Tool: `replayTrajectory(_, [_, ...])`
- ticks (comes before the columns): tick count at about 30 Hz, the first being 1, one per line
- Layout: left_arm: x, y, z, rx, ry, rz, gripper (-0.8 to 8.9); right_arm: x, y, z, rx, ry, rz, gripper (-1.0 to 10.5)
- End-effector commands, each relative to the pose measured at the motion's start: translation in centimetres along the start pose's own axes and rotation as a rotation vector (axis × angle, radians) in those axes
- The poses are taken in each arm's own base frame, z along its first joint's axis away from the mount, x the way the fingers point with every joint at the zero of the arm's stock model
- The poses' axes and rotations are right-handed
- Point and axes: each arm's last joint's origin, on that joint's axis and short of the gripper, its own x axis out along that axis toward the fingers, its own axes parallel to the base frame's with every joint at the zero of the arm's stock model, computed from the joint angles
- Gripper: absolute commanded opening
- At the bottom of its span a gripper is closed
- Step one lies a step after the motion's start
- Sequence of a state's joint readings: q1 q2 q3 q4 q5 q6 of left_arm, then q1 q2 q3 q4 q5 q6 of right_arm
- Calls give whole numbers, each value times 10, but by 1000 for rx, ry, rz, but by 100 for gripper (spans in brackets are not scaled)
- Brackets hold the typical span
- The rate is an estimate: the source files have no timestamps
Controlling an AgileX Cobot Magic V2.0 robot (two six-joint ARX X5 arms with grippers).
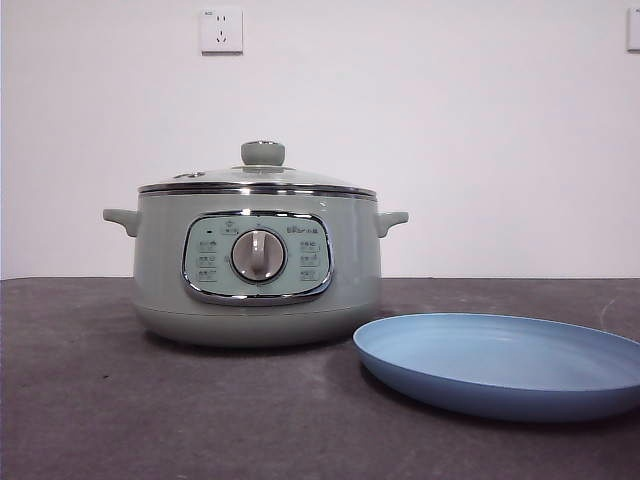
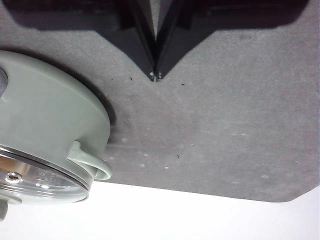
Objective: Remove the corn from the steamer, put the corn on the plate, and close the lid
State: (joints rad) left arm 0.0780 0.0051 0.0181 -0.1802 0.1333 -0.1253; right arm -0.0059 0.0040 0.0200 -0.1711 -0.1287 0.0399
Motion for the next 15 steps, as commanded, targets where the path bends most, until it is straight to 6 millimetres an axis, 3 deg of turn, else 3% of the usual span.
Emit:
replayTrajectory(1, [1, 1, -4, -11, 4, 3, -4, 1, 0, -5, 69, 13, 3, 1])
replayTrajectory(8, [0, 0, 1, -8, -23, -8, -8, 0, 1, 1, 218, -11, 31, -10])
replayTrajectory(15, [-13, -7, 38, -57, -120, -53, -8, -6, 3, 25, 317, -47, 42, -12])
